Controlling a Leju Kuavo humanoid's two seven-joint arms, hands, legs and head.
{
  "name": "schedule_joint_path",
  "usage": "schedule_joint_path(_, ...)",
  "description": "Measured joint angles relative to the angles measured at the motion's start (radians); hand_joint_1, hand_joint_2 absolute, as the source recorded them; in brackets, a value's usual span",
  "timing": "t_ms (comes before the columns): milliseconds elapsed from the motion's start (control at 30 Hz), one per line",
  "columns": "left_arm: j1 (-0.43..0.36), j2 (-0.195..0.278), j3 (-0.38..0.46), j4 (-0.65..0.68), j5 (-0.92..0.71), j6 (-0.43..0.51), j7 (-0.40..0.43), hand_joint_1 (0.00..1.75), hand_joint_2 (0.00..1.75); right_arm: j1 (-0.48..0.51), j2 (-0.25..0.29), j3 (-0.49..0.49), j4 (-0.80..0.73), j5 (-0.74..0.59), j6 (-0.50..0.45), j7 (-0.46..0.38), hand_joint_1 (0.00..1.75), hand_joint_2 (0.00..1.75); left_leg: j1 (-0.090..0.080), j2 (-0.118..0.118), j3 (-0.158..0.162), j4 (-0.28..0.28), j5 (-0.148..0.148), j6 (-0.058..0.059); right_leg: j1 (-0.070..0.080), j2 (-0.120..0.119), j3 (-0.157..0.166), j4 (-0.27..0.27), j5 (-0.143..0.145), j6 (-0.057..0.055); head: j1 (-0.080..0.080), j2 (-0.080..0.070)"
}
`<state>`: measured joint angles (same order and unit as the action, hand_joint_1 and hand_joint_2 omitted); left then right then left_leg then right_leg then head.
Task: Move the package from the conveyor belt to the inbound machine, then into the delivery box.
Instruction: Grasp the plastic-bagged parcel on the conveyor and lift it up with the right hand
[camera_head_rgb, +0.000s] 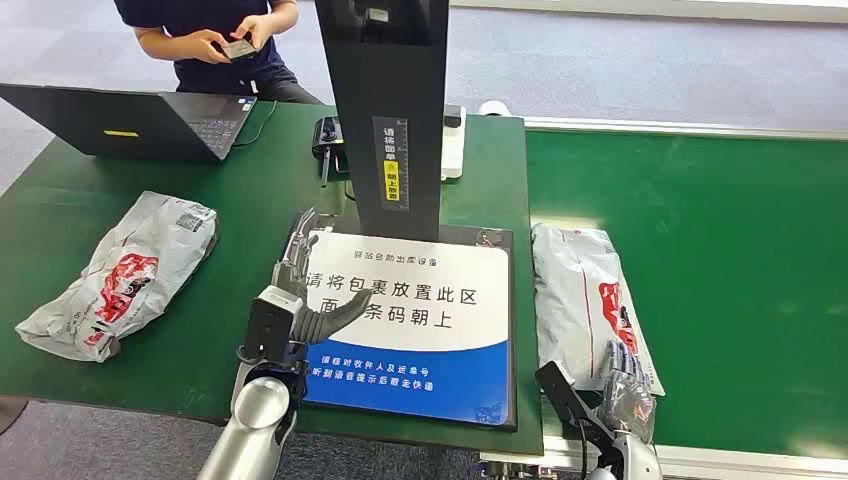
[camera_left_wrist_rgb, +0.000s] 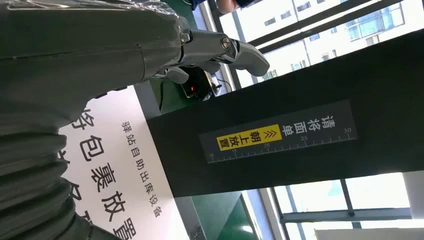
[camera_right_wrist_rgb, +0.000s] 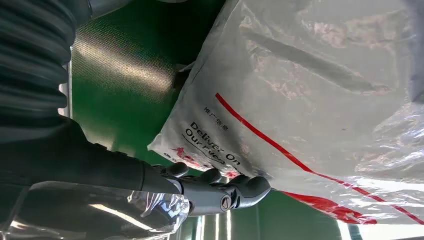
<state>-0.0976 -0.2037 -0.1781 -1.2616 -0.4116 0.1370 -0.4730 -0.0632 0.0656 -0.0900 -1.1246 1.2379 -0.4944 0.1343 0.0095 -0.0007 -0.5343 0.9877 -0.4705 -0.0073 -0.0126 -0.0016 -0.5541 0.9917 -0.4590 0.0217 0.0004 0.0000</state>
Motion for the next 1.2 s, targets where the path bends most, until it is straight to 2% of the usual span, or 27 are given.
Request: schedule_joint_path(1200, 0.004, 0.0, 0.0, -0.005, 0.0, 0.0, 0.003, 0.0, 1.75, 0.0, 0.0, 0.0, -0.006, 0.0, -0.005, 0.0, 1.54, 1.75, 0.0, 0.0, 0.0, 0.0, 0.0, 0.0, 0.0, 0.0, 0.0, 0.0, 0.0, 0.0, 0.0, 0.0)
